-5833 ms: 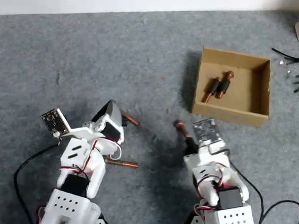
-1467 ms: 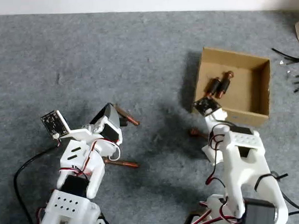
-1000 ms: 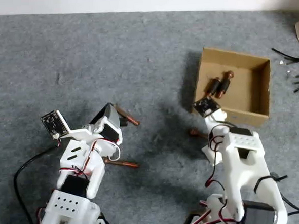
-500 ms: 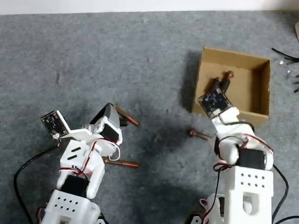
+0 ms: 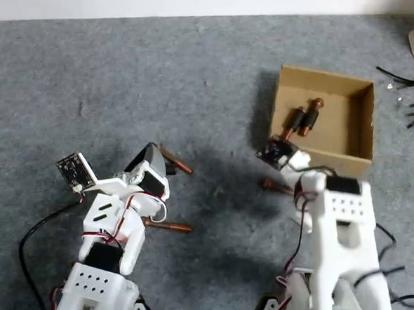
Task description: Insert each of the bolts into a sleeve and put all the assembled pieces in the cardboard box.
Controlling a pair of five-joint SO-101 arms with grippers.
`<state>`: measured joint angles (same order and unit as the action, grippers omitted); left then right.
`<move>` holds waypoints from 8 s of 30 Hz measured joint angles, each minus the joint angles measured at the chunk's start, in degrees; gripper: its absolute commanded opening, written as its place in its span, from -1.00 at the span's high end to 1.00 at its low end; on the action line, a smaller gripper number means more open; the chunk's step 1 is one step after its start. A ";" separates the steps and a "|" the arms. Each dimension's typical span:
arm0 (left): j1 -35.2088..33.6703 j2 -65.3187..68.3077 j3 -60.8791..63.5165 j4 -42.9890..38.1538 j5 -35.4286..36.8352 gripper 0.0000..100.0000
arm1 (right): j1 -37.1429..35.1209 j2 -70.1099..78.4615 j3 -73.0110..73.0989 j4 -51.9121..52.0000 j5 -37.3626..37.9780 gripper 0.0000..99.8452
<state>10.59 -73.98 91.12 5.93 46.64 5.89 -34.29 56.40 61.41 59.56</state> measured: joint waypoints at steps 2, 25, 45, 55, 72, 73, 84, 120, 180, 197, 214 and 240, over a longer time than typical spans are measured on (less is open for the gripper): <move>0.00 0.00 0.00 0.00 0.00 0.98 | 0.00 5.01 -3.16 0.00 1.85 0.59; 0.00 0.00 0.00 0.00 0.00 0.98 | 2.46 35.08 -15.38 -6.51 6.68 0.65; 0.00 0.00 0.00 0.00 0.00 0.98 | 4.48 32.70 -16.26 -4.22 6.59 0.99; 0.00 0.00 0.00 0.00 0.09 0.98 | 4.31 6.51 -8.62 0.53 6.68 0.99; 0.00 0.00 0.00 0.00 0.09 0.98 | -5.71 -34.46 14.77 -1.58 -9.76 0.99; 0.00 0.00 0.00 0.00 0.09 0.98 | -5.89 -36.84 16.44 -3.08 -11.34 0.99; 0.00 0.00 0.00 0.00 0.09 0.98 | -6.07 -56.18 32.53 -14.51 -26.73 0.99; 0.00 0.00 0.00 0.00 0.09 0.98 | -14.59 -64.62 32.00 -4.75 -29.80 0.78; 0.00 0.00 0.00 0.00 0.09 0.98 | 7.03 24.35 -7.74 1.23 -13.63 0.72; 0.00 0.00 0.00 0.00 0.09 0.98 | 7.30 23.30 -0.53 -5.63 -13.71 0.99; 0.00 0.00 0.00 0.00 0.09 0.98 | 7.12 12.92 4.66 -12.75 -28.22 0.99; 5.89 0.00 1.05 0.70 -14.24 0.99 | -2.99 -50.99 35.34 -19.87 -46.86 0.99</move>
<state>16.48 -73.98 92.18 6.64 32.40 2.90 -85.27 91.74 41.54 12.70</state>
